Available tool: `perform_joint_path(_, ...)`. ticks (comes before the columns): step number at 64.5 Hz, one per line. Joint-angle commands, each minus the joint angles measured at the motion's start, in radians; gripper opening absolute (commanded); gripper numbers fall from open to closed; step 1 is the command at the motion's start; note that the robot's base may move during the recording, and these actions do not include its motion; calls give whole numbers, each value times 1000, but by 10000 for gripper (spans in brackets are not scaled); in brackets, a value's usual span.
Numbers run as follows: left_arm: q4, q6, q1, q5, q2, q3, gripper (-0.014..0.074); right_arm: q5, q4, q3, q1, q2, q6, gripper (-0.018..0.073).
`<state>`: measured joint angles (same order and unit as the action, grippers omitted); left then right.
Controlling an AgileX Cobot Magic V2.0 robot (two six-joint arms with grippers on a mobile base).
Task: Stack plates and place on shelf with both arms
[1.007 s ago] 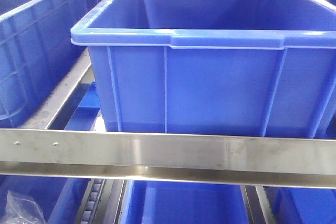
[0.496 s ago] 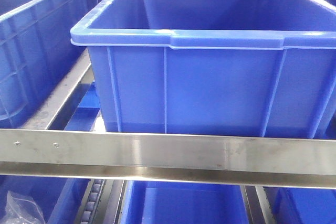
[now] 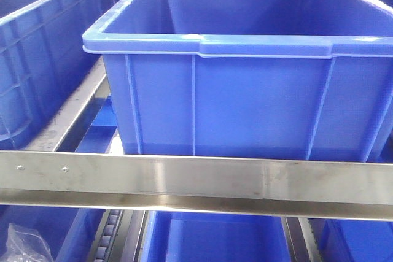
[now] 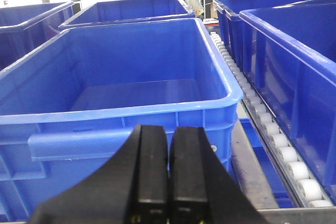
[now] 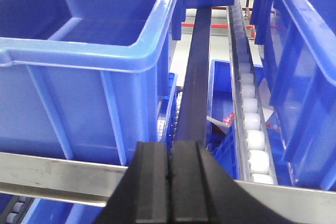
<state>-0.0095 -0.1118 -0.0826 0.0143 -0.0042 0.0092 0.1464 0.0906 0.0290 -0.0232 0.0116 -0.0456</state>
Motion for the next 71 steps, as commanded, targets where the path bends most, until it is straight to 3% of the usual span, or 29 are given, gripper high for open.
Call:
perform_joint_path(1, -1, 2, 1, 74, -24, 2, 83, -84, 3, 0, 8, 17, -3, 55)
perform_joint_path(71, -1, 2, 1, 74, -24, 2, 83, -84, 3, 0, 8, 17, -3, 55)
